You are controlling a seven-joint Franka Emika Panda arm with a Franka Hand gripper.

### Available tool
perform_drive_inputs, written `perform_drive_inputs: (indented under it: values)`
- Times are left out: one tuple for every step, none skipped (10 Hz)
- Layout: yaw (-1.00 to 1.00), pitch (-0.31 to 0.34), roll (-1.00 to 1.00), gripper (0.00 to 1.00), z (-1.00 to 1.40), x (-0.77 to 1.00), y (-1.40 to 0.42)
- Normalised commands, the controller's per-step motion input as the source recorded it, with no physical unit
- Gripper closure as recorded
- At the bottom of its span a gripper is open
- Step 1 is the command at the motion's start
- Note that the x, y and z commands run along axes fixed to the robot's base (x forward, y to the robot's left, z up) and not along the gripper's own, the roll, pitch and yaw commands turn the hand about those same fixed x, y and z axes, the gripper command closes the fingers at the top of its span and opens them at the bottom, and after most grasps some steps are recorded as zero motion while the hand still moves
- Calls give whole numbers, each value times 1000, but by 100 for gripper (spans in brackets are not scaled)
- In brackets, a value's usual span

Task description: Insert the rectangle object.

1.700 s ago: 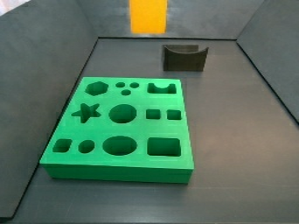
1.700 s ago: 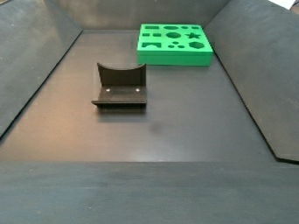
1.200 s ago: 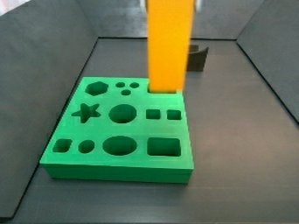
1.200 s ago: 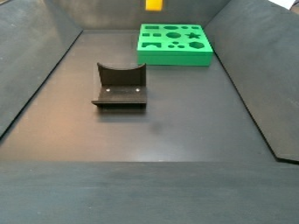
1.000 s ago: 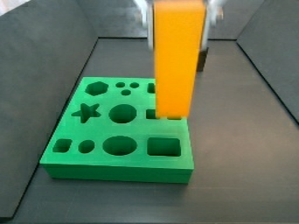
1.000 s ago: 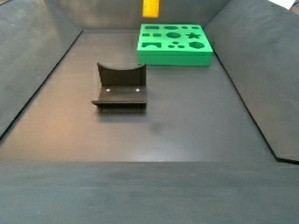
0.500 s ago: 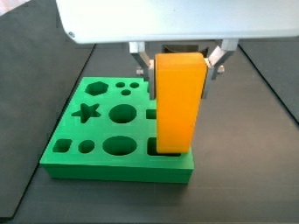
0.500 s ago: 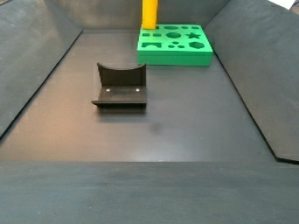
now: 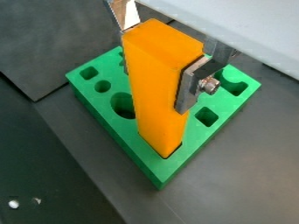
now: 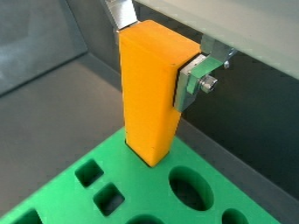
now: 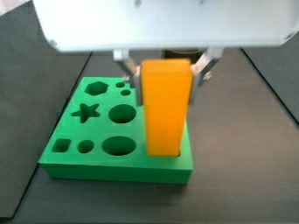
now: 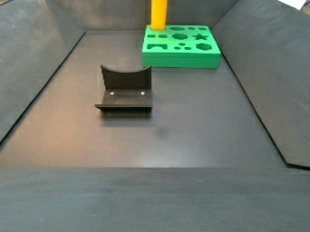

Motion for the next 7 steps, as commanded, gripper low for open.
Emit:
perform_drive_inputs:
  values:
    - [0,-4,13,100,-463,0,-63]
    - [0,-7,0,100,-580,186,-157]
    - [9,-3,4,100,-757,277,-171]
    - [100,-17,181,100,-803,269,-117]
    - [140,-41,279,100,-631,111,-134]
    - [0,-104,-166,100,-323,0,0]
    - [0,-27,7,100,0,0,0]
